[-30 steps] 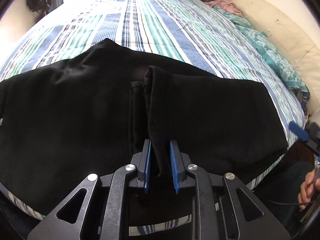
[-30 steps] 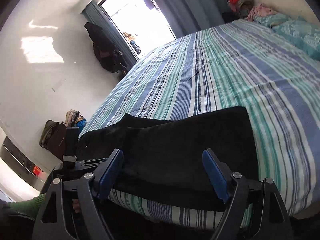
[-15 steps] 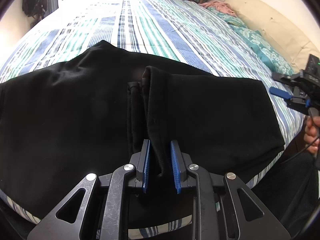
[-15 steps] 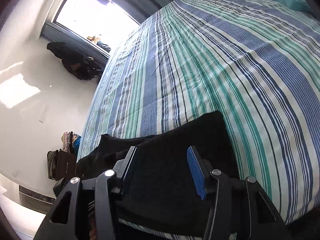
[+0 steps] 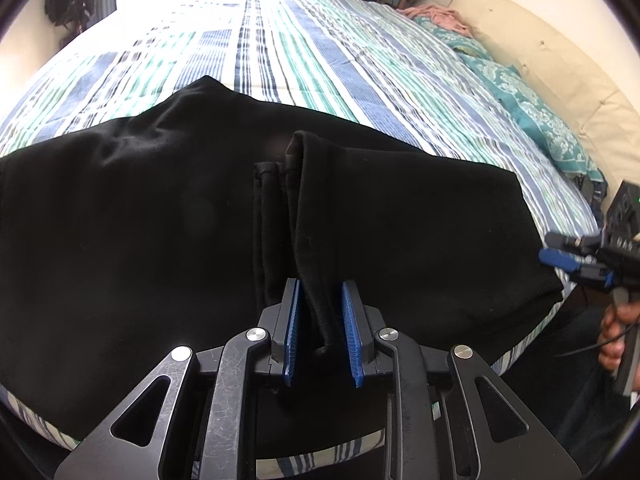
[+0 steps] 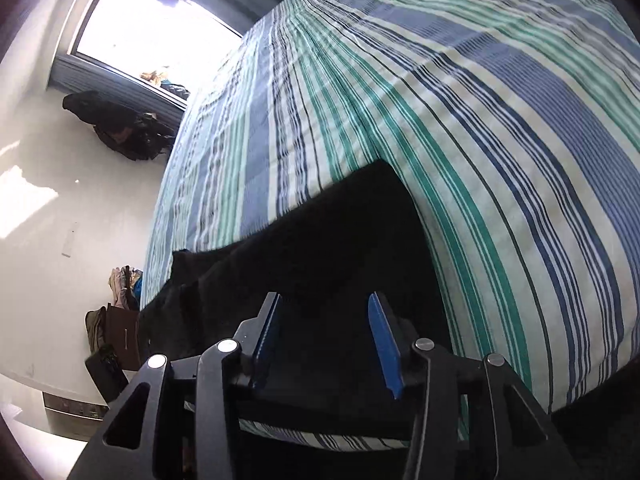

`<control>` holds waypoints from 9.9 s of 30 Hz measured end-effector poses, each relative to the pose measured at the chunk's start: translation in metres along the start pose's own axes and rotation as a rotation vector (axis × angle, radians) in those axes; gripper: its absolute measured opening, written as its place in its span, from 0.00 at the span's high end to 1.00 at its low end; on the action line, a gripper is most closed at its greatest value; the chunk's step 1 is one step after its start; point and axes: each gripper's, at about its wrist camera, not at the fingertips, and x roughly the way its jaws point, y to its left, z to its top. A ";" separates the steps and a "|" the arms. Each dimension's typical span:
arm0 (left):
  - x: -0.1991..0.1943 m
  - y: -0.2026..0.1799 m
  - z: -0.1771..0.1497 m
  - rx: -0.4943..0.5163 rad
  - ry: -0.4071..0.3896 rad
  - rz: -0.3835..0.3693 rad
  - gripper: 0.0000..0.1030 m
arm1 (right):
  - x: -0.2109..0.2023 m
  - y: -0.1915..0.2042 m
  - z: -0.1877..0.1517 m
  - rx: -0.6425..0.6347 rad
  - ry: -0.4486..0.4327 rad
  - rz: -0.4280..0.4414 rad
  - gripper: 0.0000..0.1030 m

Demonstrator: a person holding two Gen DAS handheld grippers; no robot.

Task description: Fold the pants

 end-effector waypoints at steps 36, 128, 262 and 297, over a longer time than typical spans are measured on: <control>-0.030 0.010 0.001 -0.015 -0.101 0.217 0.14 | -0.010 0.071 -0.076 -0.458 -0.304 -0.227 0.07; -0.053 -0.069 0.089 -0.054 0.101 -0.249 0.27 | 0.045 0.069 -0.092 -0.563 -0.191 -0.356 0.00; -0.033 -0.056 -0.024 0.102 0.015 0.124 0.22 | -0.015 0.014 -0.070 -0.336 0.000 -0.252 0.70; -0.059 -0.028 -0.019 0.035 -0.037 0.270 0.15 | -0.072 0.039 -0.093 -0.369 -0.334 -0.264 0.20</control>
